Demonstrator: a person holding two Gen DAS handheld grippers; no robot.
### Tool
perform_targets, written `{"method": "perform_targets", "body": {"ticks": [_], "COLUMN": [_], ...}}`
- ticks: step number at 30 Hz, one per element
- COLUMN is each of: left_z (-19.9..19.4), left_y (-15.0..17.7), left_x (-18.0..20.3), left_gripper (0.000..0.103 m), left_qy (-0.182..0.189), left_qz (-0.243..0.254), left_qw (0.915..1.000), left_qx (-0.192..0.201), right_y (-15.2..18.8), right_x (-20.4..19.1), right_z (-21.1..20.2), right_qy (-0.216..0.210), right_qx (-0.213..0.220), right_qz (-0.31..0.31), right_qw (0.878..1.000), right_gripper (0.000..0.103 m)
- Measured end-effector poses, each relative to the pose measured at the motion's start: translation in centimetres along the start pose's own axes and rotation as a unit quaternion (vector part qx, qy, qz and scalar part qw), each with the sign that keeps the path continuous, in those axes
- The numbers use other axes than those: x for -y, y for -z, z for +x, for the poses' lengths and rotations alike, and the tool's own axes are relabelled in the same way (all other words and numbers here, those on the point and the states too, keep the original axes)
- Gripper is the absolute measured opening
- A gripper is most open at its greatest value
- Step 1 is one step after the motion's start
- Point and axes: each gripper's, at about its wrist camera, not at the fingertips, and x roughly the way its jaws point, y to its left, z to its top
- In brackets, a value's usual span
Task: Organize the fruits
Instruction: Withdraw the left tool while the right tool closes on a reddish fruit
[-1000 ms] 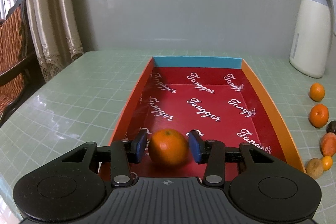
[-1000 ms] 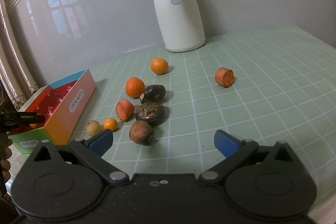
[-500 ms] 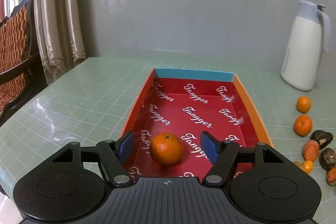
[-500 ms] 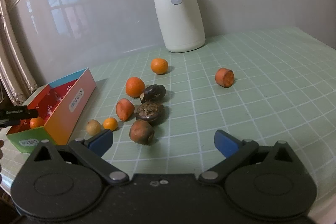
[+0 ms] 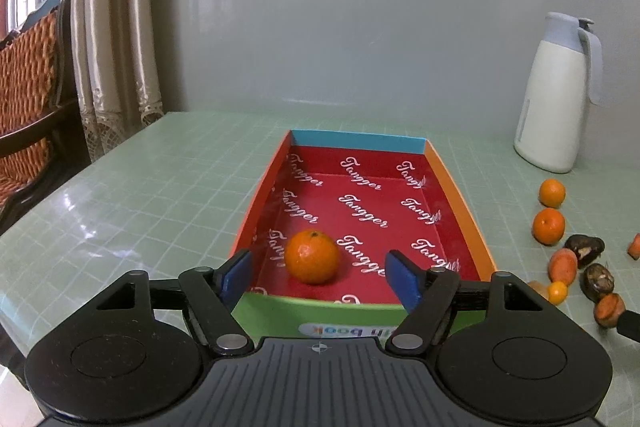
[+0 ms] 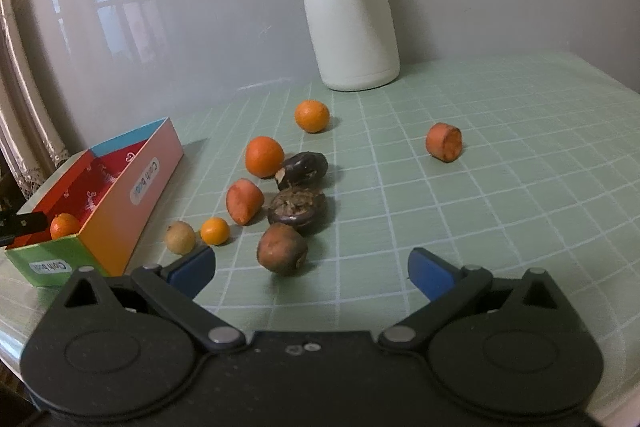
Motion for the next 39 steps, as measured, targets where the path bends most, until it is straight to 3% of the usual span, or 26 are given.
{"method": "perform_targets", "body": {"ticks": [7,29,35,37,39], "left_z": [-1.2,-1.7,-1.1,-1.0,-0.7], "left_y": [0.9,3.7,4.3,4.5,4.7], "left_x": [-0.1,-1.0,-1.3,-1.4,-1.5], "left_gripper": [0.08,0.081,0.082,0.083,0.084], "left_qy": [-0.003,0.009,0.012,0.011,0.01], "left_qz": [0.008,-0.006,-0.01,-0.012,-0.012], "left_qw": [0.9998,0.9999,0.9999,0.9999,0.9999], "left_qx": [0.015,0.0,-0.005,-0.004,-0.005], "right_y": [0.0,0.1,-0.1,-0.2,-0.2], "right_x": [-0.7,-2.2,-2.5,-2.6,-2.7], "right_z": [0.9,2.9,3.0,3.2,3.5], "right_qy": [0.008,0.06,0.077,0.077,0.076], "right_qx": [-0.007,-0.006,0.009,0.008,0.004], "right_qz": [-0.011,-0.069,-0.089,-0.09,-0.092], "right_qw": [1.0,0.996,0.993,0.993,0.993], "right_gripper": [0.103,0.103,0.092,0.078,0.07]}}
